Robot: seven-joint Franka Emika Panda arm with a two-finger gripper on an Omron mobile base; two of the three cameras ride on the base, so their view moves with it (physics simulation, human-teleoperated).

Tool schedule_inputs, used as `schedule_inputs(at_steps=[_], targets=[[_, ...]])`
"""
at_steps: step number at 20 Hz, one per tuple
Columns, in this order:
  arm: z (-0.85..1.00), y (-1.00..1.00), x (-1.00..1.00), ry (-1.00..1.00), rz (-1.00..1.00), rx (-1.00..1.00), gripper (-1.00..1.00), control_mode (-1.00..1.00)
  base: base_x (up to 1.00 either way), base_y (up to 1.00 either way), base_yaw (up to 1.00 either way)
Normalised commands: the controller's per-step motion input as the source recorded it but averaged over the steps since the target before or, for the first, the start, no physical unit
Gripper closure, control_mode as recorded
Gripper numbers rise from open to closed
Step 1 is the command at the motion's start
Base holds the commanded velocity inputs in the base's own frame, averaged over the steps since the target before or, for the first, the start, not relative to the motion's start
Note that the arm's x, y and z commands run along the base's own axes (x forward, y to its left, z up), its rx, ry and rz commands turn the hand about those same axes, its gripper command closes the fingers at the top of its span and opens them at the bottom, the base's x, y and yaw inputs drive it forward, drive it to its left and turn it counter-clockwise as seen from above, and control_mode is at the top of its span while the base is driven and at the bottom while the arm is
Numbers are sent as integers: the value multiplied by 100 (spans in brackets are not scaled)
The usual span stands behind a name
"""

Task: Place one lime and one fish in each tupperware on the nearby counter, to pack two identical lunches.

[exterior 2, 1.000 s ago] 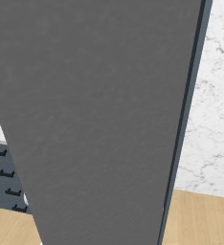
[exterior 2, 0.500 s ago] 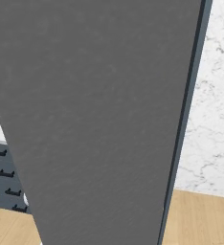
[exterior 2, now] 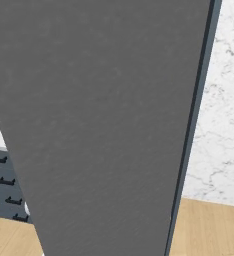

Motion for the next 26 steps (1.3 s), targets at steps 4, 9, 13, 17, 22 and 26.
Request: schedule_inputs(at_steps=[4,9,13,17,22,26], targets=[[23,71,-100,-22,7,-4,100,-100,0,0,0],[14,90,-100,-1,2,0,100,-100,0,0,0],[0,88,-100,15,0,0,100,-100,0,0,0],[-11,49,-100,25,0,4,100,-100,0,0,0],[-89,-2,-100,37,-2,6,100,-100,0,0,0],[-100,-83,-99,15,1,20,100,-100,0,0,0]])
